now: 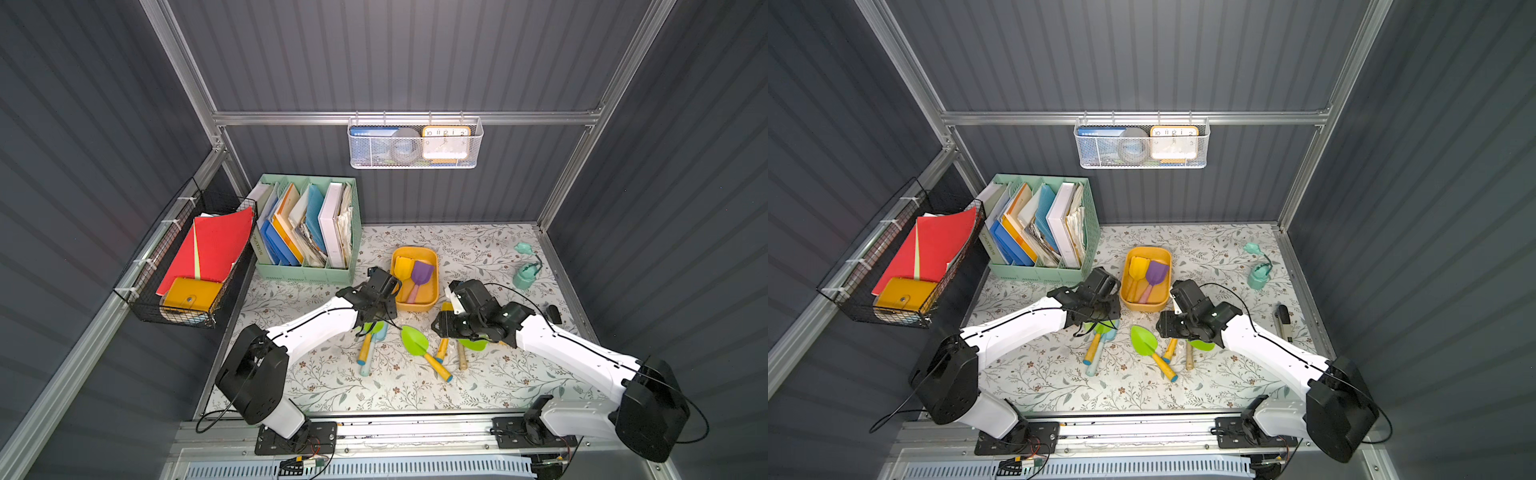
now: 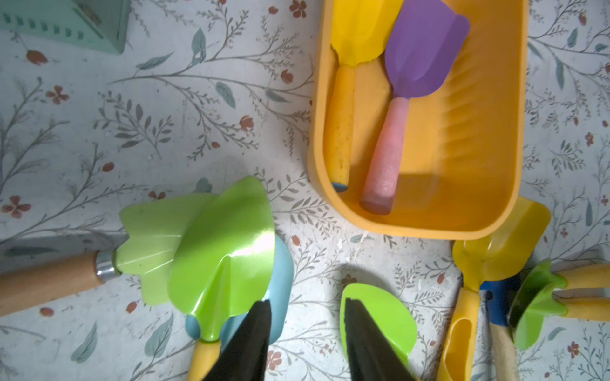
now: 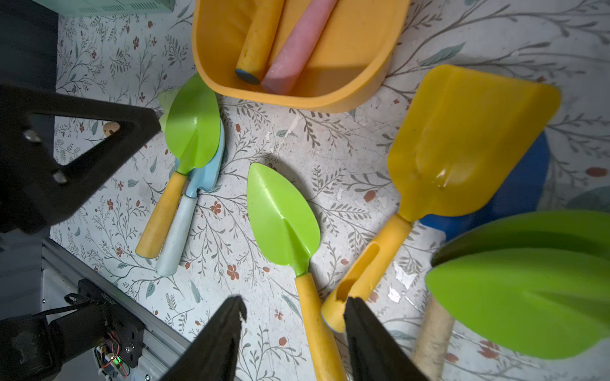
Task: Put the shovel into the storage box
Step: Pick up the shovel from the center of the board.
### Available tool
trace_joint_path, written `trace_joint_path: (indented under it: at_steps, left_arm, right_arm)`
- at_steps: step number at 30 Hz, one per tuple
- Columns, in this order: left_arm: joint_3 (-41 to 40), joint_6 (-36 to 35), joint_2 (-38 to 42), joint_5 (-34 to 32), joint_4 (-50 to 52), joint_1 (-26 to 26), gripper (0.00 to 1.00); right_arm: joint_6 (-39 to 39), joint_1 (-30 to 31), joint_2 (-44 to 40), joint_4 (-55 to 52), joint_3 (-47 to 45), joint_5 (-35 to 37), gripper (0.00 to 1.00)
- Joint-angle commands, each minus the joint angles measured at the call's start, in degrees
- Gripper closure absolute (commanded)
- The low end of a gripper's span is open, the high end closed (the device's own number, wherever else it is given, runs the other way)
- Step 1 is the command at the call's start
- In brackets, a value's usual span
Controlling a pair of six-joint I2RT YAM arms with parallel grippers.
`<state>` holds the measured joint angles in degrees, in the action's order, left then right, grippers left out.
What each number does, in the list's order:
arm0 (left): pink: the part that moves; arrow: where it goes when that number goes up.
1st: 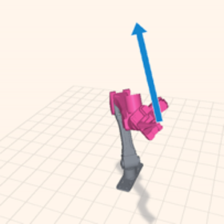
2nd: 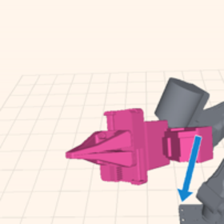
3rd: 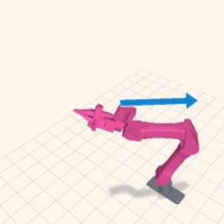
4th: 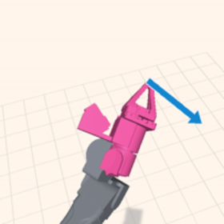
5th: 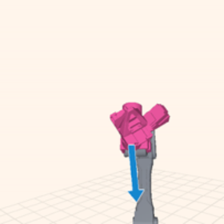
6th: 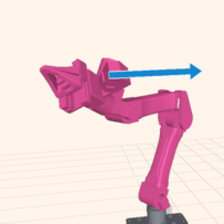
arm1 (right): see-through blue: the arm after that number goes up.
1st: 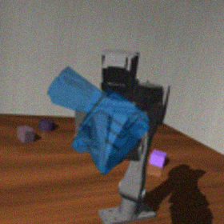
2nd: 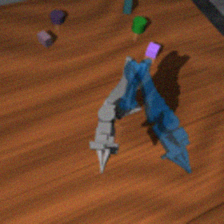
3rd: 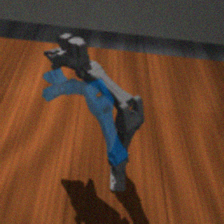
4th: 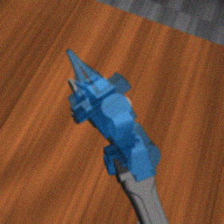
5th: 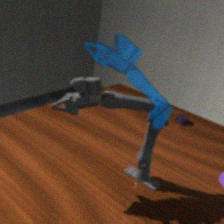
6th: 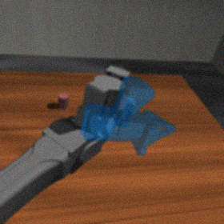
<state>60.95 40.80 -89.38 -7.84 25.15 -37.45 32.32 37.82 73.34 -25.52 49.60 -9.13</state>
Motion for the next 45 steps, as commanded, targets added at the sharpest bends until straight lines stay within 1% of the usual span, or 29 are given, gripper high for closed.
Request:
trace_joint_path:
  at_steps: [1, 13, 17, 22, 29, 45]
  left_arm:
    - [-2.56, 2.71, 3.11, -1.55, 1.34, 0.31, 0.58]
    - [-11.22, 6.57, 11.15, -2.58, 4.92, 0.30, 0.57]
    - [-13.12, 8.14, 10.72, -4.20, 4.96, 0.33, 0.57]
    - [-14.92, 8.20, 10.21, -4.29, 5.35, 0.32, 0.57]
    - [-16.47, 8.42, 9.79, -3.52, 5.21, 0.02, 0.57]
    - [-17.88, 9.58, 7.04, -3.34, 4.75, -2.49, 0.58]
  right_arm:
    - [-0.24, 1.33, 1.06, 2.02, 1.02, -1.09, 0.45]
    - [-1.94, 6.71, 2.56, 4.34, 1.54, -1.74, 0.46]
    - [-1.61, 7.70, 3.21, 3.55, 1.66, -0.16, 0.46]
    - [-0.82, 7.79, 3.55, 3.22, 1.22, 0.63, 0.46]
    - [0.05, 7.75, 3.71, 0.65, 1.28, 5.05, 0.46]
    - [0.64, 7.75, 5.71, 1.00, 1.37, 5.70, 0.46]
